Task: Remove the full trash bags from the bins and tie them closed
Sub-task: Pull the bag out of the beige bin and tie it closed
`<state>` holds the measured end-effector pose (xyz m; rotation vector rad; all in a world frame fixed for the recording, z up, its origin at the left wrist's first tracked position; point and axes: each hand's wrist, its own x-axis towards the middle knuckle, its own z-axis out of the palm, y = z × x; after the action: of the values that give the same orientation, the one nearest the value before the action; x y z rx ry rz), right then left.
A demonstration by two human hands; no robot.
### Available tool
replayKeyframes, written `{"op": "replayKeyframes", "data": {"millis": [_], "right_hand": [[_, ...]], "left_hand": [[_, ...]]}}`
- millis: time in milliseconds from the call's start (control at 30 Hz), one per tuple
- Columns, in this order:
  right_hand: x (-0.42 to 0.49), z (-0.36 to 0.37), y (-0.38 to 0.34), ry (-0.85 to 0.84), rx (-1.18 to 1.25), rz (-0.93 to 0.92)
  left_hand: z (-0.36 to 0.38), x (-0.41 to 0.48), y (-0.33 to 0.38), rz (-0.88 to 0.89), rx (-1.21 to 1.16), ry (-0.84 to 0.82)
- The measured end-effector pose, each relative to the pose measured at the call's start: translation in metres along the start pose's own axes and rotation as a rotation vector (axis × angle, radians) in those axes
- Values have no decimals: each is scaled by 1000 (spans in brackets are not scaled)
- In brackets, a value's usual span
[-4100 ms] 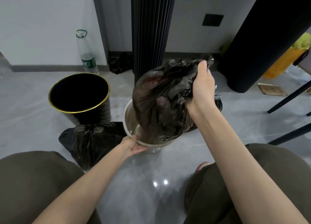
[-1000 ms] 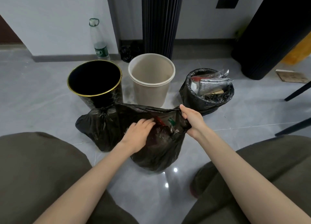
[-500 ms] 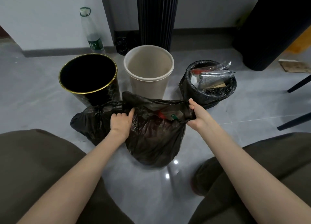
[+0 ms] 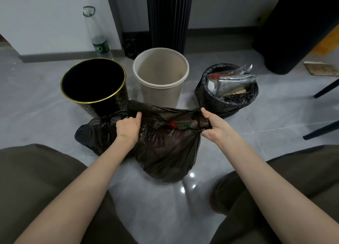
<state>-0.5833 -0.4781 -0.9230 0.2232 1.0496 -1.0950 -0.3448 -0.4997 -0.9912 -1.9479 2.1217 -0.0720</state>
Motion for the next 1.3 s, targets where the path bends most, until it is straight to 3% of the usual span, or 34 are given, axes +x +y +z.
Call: {"op": "replayKeyframes", "data": {"millis": [133,267,433,567,633,733,800,933,1000,1067,1200,1300], "right_hand": [[1,-1,-4,35,78,-42],[10,-10,-11,121,88,-78],[28,-30,-7,172,-69,-186],[38,-54,-6,309,-360,-417],[35,-59,-5,362,-516,-534],[35,-62,-5,431,-784,-674],[33,-63,-3,434,-1026,-640],[29,-76,1,433,-1771,-555],[30,-81,4,491,-1992,-565],[32,-83,6,526,-1928,-606],[33,-81,-6,628,-1258,-644],[33,-80,-14,619,-1069,-652]], "left_hand": [[0,-4,-6,47,-140,62],[-1,-14,-14,37,-698,182],[-5,-19,-30,-275,-1189,265],[-14,-27,-31,-468,-1907,155],[-17,-28,-31,-527,-2127,156],[-17,-25,-34,-627,-2178,175],[-15,-24,-34,-633,-2142,176],[-16,-28,-33,-603,-2065,167],[-17,-29,-34,-599,-2014,174],[-17,-31,-35,-599,-1968,177],[-16,-34,-39,-621,-1925,187],[-15,-34,-42,-643,-1918,203]]}}
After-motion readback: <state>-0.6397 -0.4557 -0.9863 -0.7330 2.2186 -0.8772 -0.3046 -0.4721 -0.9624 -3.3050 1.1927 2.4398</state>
